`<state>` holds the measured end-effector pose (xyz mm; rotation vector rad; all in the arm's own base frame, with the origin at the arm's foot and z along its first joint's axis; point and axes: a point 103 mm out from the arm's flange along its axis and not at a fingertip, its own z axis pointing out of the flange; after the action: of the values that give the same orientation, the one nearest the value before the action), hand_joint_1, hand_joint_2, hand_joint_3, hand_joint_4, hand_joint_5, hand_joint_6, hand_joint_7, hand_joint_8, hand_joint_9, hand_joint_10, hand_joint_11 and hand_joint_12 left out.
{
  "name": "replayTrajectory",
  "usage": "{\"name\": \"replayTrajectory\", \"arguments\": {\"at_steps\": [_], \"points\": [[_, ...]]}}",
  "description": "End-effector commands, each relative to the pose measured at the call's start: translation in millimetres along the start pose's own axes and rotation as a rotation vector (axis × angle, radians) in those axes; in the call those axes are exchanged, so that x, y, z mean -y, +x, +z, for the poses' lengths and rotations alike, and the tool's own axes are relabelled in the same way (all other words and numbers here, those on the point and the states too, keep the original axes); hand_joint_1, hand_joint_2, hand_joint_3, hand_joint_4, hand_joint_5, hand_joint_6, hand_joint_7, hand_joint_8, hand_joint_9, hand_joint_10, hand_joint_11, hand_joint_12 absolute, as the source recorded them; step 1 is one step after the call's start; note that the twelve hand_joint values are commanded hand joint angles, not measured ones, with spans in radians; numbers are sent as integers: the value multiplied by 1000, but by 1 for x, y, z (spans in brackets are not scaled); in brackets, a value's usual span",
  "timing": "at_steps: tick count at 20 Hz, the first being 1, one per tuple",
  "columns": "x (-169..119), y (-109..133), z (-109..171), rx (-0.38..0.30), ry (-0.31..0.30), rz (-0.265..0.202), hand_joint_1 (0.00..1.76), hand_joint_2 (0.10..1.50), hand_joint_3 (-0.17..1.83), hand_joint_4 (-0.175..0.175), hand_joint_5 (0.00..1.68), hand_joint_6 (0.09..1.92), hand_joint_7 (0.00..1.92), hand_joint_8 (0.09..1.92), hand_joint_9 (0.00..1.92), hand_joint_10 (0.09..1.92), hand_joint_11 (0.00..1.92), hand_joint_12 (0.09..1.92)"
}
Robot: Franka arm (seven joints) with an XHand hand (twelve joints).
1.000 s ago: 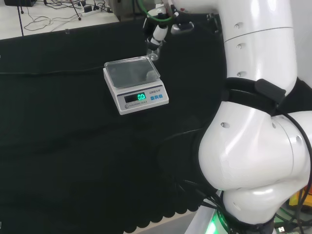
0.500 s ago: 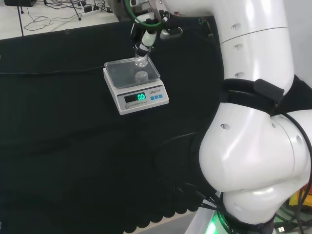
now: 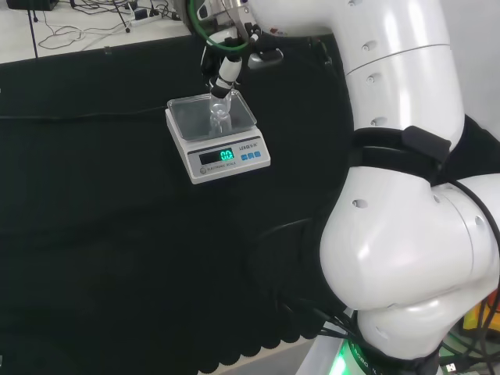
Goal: Put the beaker on the electronic balance.
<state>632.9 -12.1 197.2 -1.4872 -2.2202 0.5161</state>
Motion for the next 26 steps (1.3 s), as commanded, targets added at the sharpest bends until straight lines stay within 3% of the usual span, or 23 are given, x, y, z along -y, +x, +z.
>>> {"name": "replayTrajectory", "arguments": {"at_steps": [1,19,24,26], "points": [[-10,5,0,-13,73,-35,1150,1127,26,-175,937,1084,971,823,1167,767,1113,807],[-12,5,7,5,102,-35,1149,1127,28,-175,936,1085,971,822,1167,768,1117,807],[-6,-6,9,-30,118,-39,1146,1122,28,-175,941,1072,932,811,1164,727,1178,816],[-4,-9,8,-36,121,-32,1130,1110,21,-131,967,1030,885,798,1187,663,1215,827]]}}
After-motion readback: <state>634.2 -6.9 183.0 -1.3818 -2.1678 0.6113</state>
